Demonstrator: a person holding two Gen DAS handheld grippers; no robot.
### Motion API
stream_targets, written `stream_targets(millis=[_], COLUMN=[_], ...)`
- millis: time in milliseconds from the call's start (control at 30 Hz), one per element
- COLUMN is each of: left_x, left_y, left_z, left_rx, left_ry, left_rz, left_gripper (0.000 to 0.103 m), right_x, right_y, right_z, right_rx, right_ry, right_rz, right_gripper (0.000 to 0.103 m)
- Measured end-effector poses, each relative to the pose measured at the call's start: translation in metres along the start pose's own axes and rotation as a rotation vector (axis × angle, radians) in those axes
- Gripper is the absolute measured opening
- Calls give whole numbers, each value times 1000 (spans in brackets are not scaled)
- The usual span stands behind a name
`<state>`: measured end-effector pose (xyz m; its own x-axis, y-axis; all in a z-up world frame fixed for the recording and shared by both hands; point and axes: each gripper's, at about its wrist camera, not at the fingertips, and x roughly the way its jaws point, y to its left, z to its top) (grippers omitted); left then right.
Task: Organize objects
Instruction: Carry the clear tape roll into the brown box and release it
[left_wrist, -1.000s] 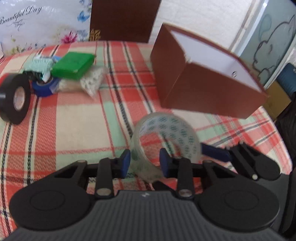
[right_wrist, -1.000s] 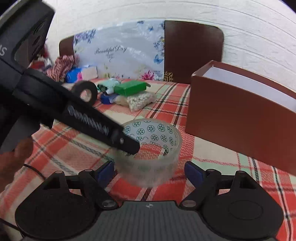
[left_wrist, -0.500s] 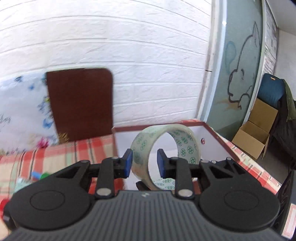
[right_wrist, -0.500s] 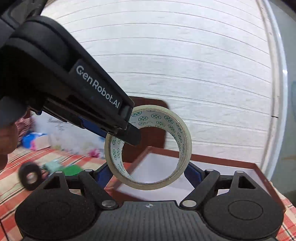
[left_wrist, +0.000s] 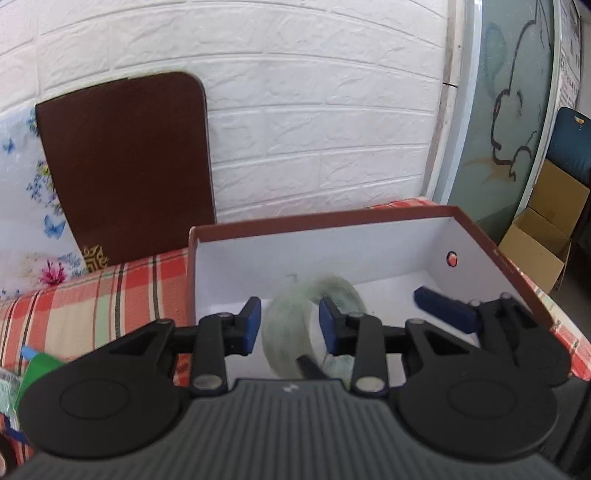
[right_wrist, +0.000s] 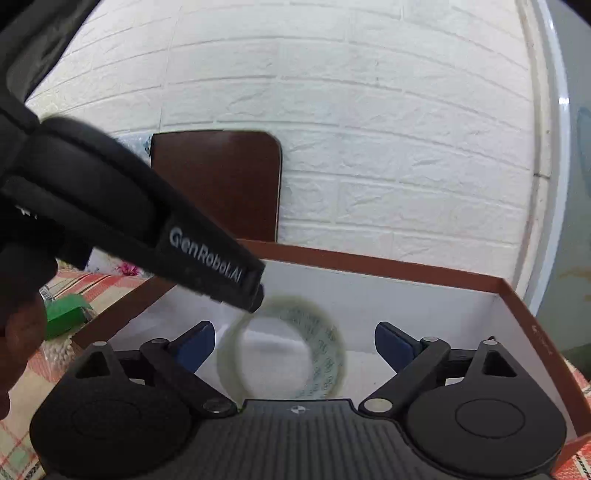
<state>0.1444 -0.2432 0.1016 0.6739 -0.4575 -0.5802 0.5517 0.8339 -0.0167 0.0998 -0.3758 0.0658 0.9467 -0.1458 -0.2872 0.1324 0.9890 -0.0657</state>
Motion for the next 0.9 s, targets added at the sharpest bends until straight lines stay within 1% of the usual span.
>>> stream_targets(millis=[67, 133, 200, 233, 367, 400, 433, 467, 500, 600, 700, 900], left_x=[-5, -14, -25, -31, -47, -51, -55, -59, -63, -76, -86, -99], left_y=[1, 0, 0, 0, 4, 6, 8, 10, 13, 22, 34, 70], left_z=[-3, -5, -7, -9, -19, -22, -26, -30, -33, -44, -55, -79], left_rx=[4, 10, 14, 13, 4, -2, -9, -14, -19, -31, -49, -101], left_ry=[-3, -8, -18, -23, -17, -12, -6, -3, -3, -4, 2, 34], left_rz=[13, 37, 50, 59, 94, 100, 104, 107, 111, 130, 150, 215], left_gripper=[38, 40, 42, 43, 44, 45, 45, 45, 45, 48, 49, 52], right_x=[-10, -22, -38, -42, -65, -70, -71, -75, -74, -87, -94, -94], right_y=[1, -2, -8, 0, 7, 7, 8, 10, 15, 26, 36, 71], right_z=[-4, -5, -7, -9, -15, -15, -16, -14, -11, -14, -17, -27], right_rx=[19, 50, 70, 73, 90, 102, 118, 128, 134, 128, 132, 83], right_ry=[-19, -18, -23, -23, -35, -32, -28, -25, -25, -26, -6, 93], right_rz=[-20, -22, -20, -23, -34, -34, -30, -26, -21, -17, 10, 112], right_gripper=[86, 82, 82, 81, 80, 79, 75, 74, 74, 73, 73, 71])
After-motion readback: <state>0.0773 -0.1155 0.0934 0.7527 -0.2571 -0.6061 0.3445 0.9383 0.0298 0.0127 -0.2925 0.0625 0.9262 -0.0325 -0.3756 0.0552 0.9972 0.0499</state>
